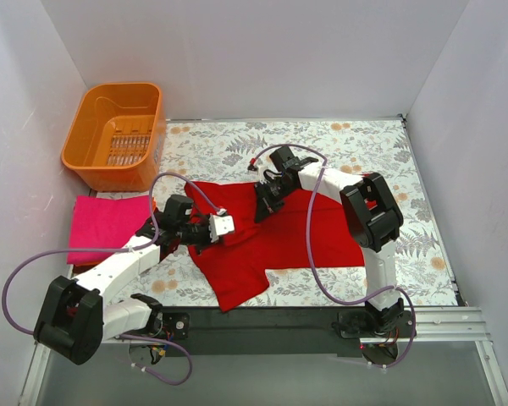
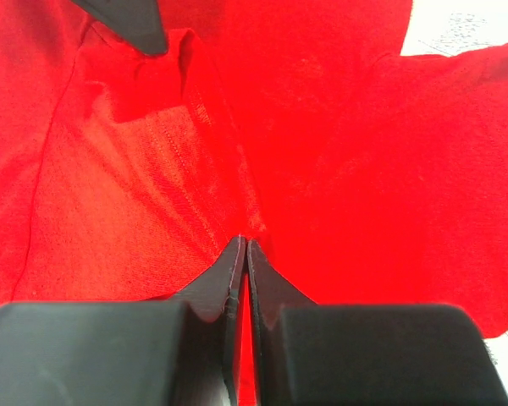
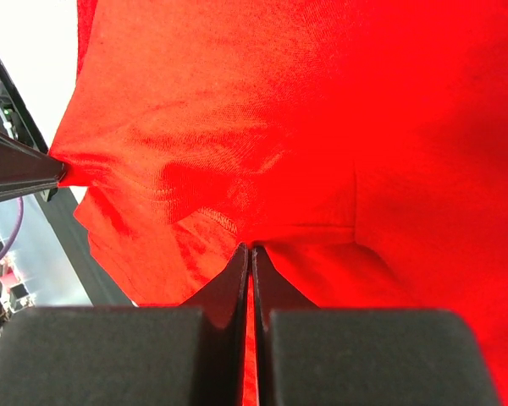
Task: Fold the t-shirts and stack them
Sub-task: Fold the tshirt
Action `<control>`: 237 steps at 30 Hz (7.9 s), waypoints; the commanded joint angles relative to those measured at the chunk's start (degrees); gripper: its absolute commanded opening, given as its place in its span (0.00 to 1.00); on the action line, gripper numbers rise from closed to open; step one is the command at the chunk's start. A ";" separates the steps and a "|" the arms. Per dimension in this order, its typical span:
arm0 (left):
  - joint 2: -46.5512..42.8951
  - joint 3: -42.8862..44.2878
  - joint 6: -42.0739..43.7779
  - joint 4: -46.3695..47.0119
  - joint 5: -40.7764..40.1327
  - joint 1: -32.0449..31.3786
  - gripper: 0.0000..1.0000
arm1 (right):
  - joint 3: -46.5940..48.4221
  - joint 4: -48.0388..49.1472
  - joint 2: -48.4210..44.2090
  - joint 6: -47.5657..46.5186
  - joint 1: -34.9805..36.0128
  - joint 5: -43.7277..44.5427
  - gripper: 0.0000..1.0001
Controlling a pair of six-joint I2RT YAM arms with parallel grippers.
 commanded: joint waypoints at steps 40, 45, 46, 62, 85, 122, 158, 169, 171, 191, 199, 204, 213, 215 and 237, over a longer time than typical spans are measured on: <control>51.04 43.09 -36.74 -11.90 -37.91 16.09 0.15 | 5.94 -7.50 -0.04 -38.69 -35.25 32.07 0.33; 53.50 45.64 -35.95 -10.67 -41.20 17.50 0.13 | 3.83 -3.71 0.92 -40.18 -36.31 36.55 0.33; 54.64 46.43 -36.12 -10.84 -41.02 17.67 0.13 | 3.91 -2.66 1.54 -40.45 -36.31 36.91 0.33; 62.74 68.31 -35.16 -14.19 -32.69 17.76 0.22 | 17.19 0.34 6.49 -37.20 -36.39 32.97 0.43; 22.14 42.60 -12.75 -32.82 6.97 16.80 0.57 | -18.65 -32.09 -33.87 -75.06 -36.39 24.07 0.70; 8.07 14.01 2.28 -22.71 -8.33 4.14 0.51 | -39.86 -4.67 -31.68 -79.83 -36.57 36.39 0.01; 6.31 10.83 3.78 -28.93 -12.20 0.98 0.00 | -39.07 -15.91 -41.43 -80.09 -37.80 33.58 0.01; 10.08 23.49 3.96 -35.01 -10.79 5.63 0.00 | -30.20 -20.14 -38.72 -82.72 -39.38 32.17 0.01; 12.62 26.46 4.92 -34.66 -10.61 7.12 0.00 | -28.35 -20.49 -36.27 -82.81 -39.56 31.91 0.01; 39.70 56.09 10.28 -37.38 -11.67 12.04 0.00 | -5.23 -24.36 -16.31 -84.04 -38.77 29.62 0.01; 46.38 62.42 11.69 -37.04 -11.49 13.45 0.00 | 1.53 -24.44 -9.01 -83.96 -38.24 30.06 0.01; 49.37 65.68 11.34 -36.69 -10.88 13.46 0.00 | 3.65 -24.44 -6.64 -83.87 -37.63 30.67 0.01; 52.01 66.39 12.39 -35.63 -12.10 13.72 0.00 | 5.76 -24.45 -4.26 -83.43 -37.10 30.67 0.01; 52.19 66.21 12.39 -35.54 -11.93 14.16 0.00 | 6.11 -24.45 -3.91 -83.34 -37.01 30.94 0.01; 54.38 66.47 8.27 -30.18 -14.39 15.30 0.09 | 12.26 -24.36 1.63 -81.33 -36.75 31.29 0.16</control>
